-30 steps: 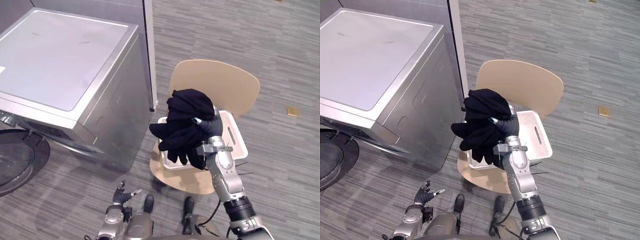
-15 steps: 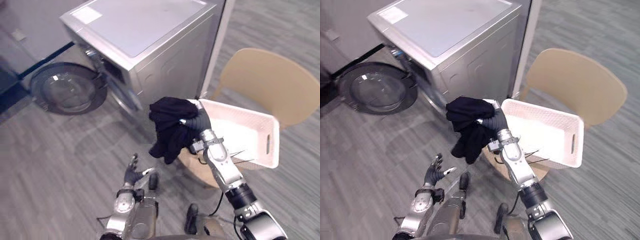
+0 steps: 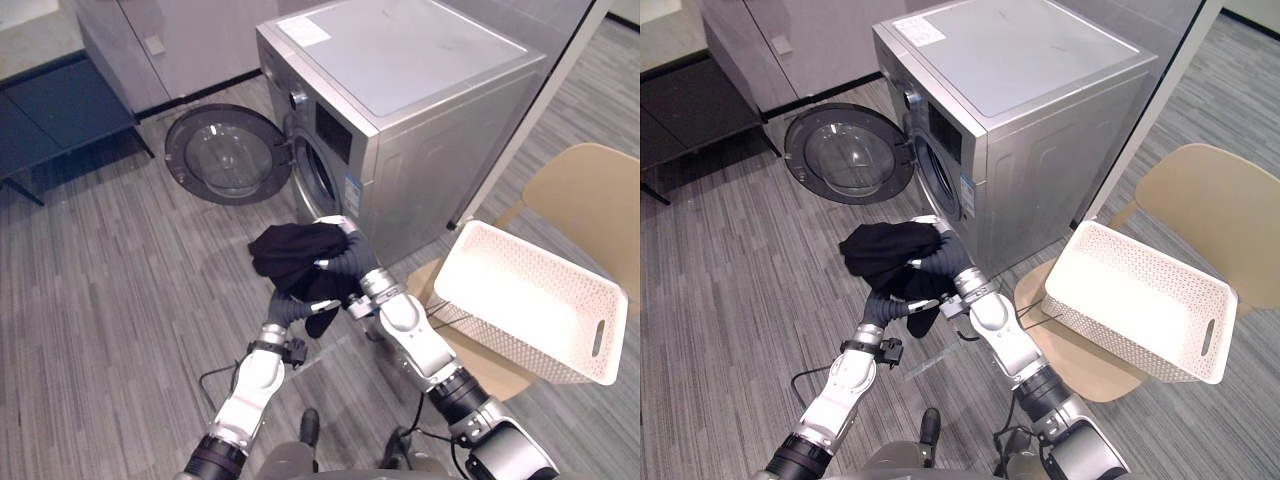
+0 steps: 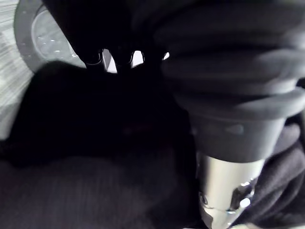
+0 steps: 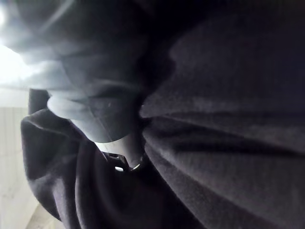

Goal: Pick up the laundry basket with both hands and put the clothes into the washing machine.

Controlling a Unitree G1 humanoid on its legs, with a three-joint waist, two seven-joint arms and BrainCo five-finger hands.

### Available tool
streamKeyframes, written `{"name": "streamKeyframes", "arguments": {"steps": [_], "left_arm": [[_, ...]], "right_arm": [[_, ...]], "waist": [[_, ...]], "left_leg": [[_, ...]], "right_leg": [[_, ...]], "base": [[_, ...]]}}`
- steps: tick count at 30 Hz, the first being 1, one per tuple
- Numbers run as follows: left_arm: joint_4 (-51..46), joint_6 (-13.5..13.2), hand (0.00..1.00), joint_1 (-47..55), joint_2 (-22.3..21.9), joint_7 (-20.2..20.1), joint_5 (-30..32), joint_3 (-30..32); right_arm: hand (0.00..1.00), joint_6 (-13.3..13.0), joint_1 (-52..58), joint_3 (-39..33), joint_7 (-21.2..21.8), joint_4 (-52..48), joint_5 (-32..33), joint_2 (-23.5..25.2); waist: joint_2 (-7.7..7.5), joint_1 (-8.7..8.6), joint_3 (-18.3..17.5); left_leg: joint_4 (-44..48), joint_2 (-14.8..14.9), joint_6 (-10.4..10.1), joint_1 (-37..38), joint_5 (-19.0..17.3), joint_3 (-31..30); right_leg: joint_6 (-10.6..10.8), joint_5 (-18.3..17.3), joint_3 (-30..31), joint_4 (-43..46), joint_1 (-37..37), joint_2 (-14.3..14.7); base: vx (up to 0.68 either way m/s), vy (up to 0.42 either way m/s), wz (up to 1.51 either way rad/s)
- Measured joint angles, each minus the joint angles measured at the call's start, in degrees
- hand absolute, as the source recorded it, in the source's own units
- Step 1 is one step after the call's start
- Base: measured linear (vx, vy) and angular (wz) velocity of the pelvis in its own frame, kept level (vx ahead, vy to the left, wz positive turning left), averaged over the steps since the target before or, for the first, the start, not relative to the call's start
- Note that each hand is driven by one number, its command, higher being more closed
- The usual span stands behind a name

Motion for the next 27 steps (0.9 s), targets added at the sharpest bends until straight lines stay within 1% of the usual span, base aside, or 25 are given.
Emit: {"name": "streamKeyframes", "arguments": {"steps": [2,3,5,6,8,9,10,12,13,16,17,19,21,22,24,26,27], "left_arm": [[0.17,0.02,0.00,-1.66,-0.01,0.28,0.05,-0.72],[0.69,0.08,1.00,-2.81,0.00,1.22,1.19,-0.97],[1.57,0.14,1.00,-3.73,0.03,2.18,2.28,-0.99],[3.23,0.61,1.00,-4.89,0.01,2.93,2.87,-1.08],[4.22,1.17,1.00,-6.05,0.02,4.29,4.23,-1.02],[5.05,1.35,1.00,-6.69,0.01,5.35,4.70,-1.05],[5.18,1.42,1.00,-6.79,0.03,6.31,5.14,-1.02],[5.18,1.43,1.00,-6.79,-0.01,7.31,5.61,-1.09],[5.18,1.43,1.00,-6.79,-0.01,7.53,5.61,-1.02],[5.18,1.38,1.00,-6.77,-0.10,8.42,5.61,-0.83],[5.18,1.38,1.00,-6.74,-0.10,8.40,5.61,-0.81],[5.23,1.37,1.00,-6.03,-0.08,8.27,5.63,-0.61],[5.34,1.18,1.00,-3.08,-0.52,7.79,5.57,0.43],[5.55,1.14,1.00,-1.85,-0.84,7.16,5.54,1.17],[9.58,1.19,1.00,0.49,-1.67,5.72,4.17,3.98],[11.99,1.27,1.00,2.40,-1.79,4.91,2.94,6.25],[13.47,1.30,1.00,4.21,-1.87,4.24,1.12,8.37]], "right_arm": [[1.00,0.02,-1.33,1.57,0.79,-0.01,0.51,0.36],[1.00,0.03,-2.17,2.42,0.87,-0.01,1.02,0.38],[1.00,0.04,-2.39,2.87,0.87,-0.01,2.27,0.38],[1.00,0.10,-2.37,4.17,0.90,-0.02,3.51,0.28],[1.00,0.09,-2.33,5.98,0.90,-0.05,5.25,0.25],[0.00,0.10,-2.27,6.52,0.94,-0.21,6.65,0.18],[0.00,0.10,-2.22,6.80,1.12,-0.50,7.83,0.00],[0.00,0.08,-1.97,7.38,1.80,-1.21,9.66,-0.48],[0.00,0.07,-1.83,7.82,1.85,-1.56,10.45,-0.49],[0.00,0.07,-0.88,7.85,1.85,-3.17,10.24,-1.02],[0.00,0.00,-0.63,7.83,1.85,-3.35,9.30,-1.08],[0.00,-0.08,0.44,7.58,1.84,-4.12,6.45,-1.54],[0.00,-0.09,4.33,6.13,1.85,-7.54,-0.07,-2.92],[0.00,-0.12,5.89,5.59,1.89,-8.30,-1.40,-3.40],[0.00,-0.13,11.05,2.74,1.60,-9.88,-7.30,-5.45],[0.00,-0.18,14.79,-0.56,1.48,-10.15,-9.98,-6.68],[0.00,-0.16,18.03,-3.90,0.95,-10.12,-12.41,-7.71]], "waist": [[0.03,-0.07,-0.09],[0.03,-0.03,-0.42],[-0.14,-0.07,-0.92],[-0.18,-0.14,-1.57],[-0.17,-0.21,-1.68],[-0.17,-0.20,-1.90],[-0.21,-0.16,-2.23],[-0.21,-0.24,-2.43],[-0.20,-0.28,-2.52],[-0.20,-0.25,-2.65],[-0.22,-0.27,-2.66],[-0.27,-0.27,-2.75],[-0.50,-0.24,-3.02],[-0.65,-0.20,-3.33],[-0.80,-0.31,-3.52],[-0.96,-0.42,-3.62],[-1.09,-0.38,-3.70]], "left_leg": [[-0.26,-0.06,0.01,0.29,0.51,-0.03],[-0.67,0.21,0.03,0.48,0.71,-0.01],[-0.69,0.50,-0.17,0.47,0.86,-0.01],[-0.69,0.89,-0.24,0.55,0.89,0.05],[-0.73,1.38,-0.29,0.90,0.88,0.04],[-0.74,1.74,-0.41,0.90,0.94,0.00],[-0.86,2.22,-0.66,0.83,1.10,0.04],[-1.00,2.60,-0.99,0.95,1.31,0.05],[-1.08,3.27,-1.13,1.02,1.39,0.24],[-1.60,3.85,-1.73,1.42,1.58,0.40],[-1.64,4.03,-1.76,1.46,1.62,0.45],[-1.64,4.41,-1.72,1.63,1.64,0.70],[-1.64,4.84,-1.77,1.81,1.61,1.20],[-1.65,5.00,-1.77,1.71,1.61,1.55],[-1.68,5.22,-1.76,1.84,1.61,1.84],[-1.71,5.24,-1.75,1.98,1.61,1.90],[-1.76,5.23,-1.75,1.94,1.60,1.93]], "right_leg": [[-0.17,0.80,0.09,-0.99,0.56,0.04],[-0.40,1.48,0.29,-1.85,0.81,0.38],[-0.68,1.99,0.57,-2.30,0.85,0.90],[-0.96,2.59,0.78,-3.06,1.17,1.33],[-1.23,2.78,1.00,-3.43,1.59,1.96],[-1.52,2.97,1.01,-3.63,1.65,2.34],[-1.95,3.25,1.10,-4.03,1.65,2.93],[-2.14,3.28,1.23,-4.08,1.65,3.54],[-2.49,3.22,1.55,-4.11,1.59,4.02],[-2.93,2.97,1.80,-4.10,1.54,4.97],[-3.03,2.90,1.82,-4.08,1.53,5.12],[-3.37,2.65,2.08,-3.95,1.50,5.56],[-3.70,2.23,2.69,-3.46,1.14,5.95],[-3.84,1.98,3.04,-2.89,0.55,5.99],[-3.80,0.67,3.36,-0.68,-0.26,5.89],[-3.77,-0.54,3.49,1.48,-1.14,5.79],[-3.75,-1.63,3.55,3.52,-2.11,5.37]], "base": [[-0.09,0.041,0.00],[-0.10,0.019,-0.06],[-0.09,-0.008,-0.10],[-0.09,-0.023,-0.11],[-0.06,-0.030,-0.07],[-0.06,-0.045,-0.05],[-0.05,-0.044,-0.04],[-0.03,-0.040,-0.07],[-0.03,-0.053,-0.10],[-0.02,-0.039,-0.08],[0.01,-0.033,-0.07],[0.01,-0.027,-0.09],[0.04,-0.025,-0.15],[0.03,-0.010,-0.19],[0.04,-0.011,-0.09],[0.04,-0.017,0.00],[0.05,-0.024,0.00]]}}
